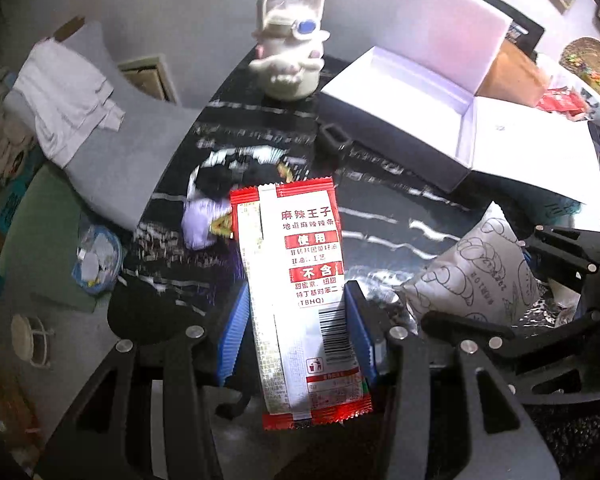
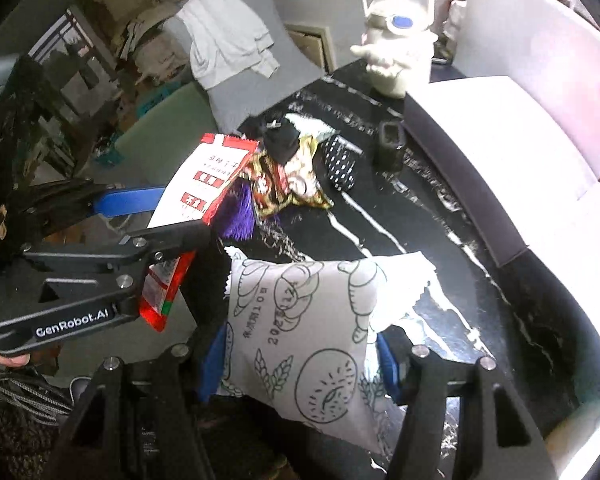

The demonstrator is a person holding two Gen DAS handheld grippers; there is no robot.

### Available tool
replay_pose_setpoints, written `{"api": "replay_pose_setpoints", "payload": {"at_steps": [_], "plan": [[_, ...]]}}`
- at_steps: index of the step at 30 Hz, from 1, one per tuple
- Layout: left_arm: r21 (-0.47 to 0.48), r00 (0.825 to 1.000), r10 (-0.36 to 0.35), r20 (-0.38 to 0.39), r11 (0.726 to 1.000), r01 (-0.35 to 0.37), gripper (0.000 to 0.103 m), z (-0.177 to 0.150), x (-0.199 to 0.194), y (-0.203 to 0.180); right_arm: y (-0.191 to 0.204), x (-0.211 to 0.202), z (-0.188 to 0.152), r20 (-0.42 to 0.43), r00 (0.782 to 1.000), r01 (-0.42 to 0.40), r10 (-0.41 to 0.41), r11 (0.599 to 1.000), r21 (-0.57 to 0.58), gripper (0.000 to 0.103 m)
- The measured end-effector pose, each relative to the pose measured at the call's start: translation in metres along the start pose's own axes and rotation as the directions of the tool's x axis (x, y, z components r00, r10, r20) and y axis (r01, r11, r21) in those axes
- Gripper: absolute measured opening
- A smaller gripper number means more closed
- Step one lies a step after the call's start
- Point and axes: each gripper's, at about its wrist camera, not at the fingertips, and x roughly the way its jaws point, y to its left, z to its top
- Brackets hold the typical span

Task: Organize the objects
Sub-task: 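Carry the white bag with the right tool while the left tool carries the red packet to the box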

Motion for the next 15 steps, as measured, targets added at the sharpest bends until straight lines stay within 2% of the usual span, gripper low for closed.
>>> {"api": "replay_pose_setpoints", "payload": {"at_steps": [7,15], "plan": [[0.099,0.998,-0.057,0.021,0.994,0.055,0.046,0.027,-0.017,-0.001,0.004,-0.026,0.012,0.057,0.997,0.049,-0.053,0.996,0.068,0.062],[0.268,0.99,-0.136,0.045,0.956,0.119,0.046,0.057,-0.035,-0.001,0.014,-0.049,0.022,0.126,0.983,0.105,-0.131,0.975,0.197,0.062]]}}
